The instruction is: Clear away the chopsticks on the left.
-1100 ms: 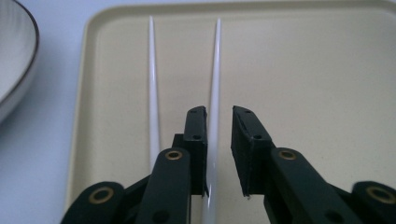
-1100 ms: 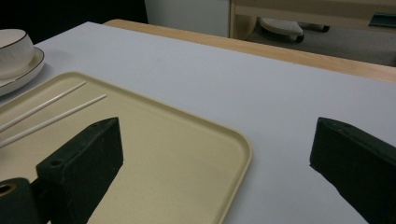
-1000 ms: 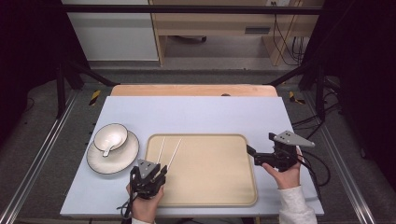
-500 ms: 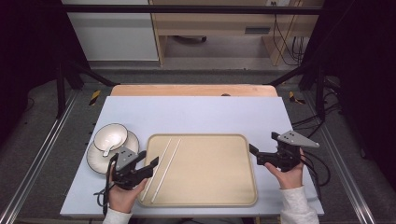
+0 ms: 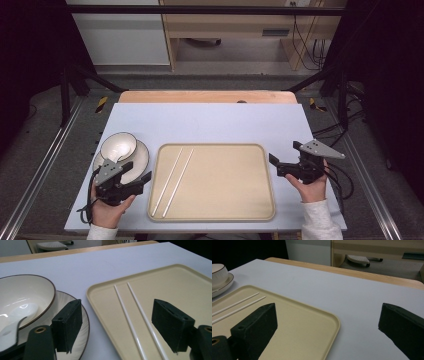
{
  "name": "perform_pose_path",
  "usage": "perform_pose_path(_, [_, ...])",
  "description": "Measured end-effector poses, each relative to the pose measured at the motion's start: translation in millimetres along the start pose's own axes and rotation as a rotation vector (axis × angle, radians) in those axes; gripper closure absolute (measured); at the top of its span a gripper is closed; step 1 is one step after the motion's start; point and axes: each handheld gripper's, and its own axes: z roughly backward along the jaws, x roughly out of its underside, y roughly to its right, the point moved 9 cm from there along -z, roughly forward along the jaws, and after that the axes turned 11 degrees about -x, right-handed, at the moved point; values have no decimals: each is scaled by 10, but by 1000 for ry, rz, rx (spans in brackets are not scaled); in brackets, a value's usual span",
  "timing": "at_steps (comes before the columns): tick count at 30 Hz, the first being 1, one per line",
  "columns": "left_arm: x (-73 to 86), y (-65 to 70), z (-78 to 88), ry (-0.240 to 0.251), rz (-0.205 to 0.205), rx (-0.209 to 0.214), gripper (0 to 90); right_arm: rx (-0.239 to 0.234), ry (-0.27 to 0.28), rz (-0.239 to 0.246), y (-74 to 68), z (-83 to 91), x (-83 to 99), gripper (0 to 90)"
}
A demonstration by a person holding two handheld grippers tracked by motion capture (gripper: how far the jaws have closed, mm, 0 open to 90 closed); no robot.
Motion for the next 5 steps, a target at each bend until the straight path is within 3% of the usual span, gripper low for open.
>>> perform_pose_path(5, [52, -81, -5, -10, 9, -8, 212, 6, -3, -5, 27, 13, 11, 27])
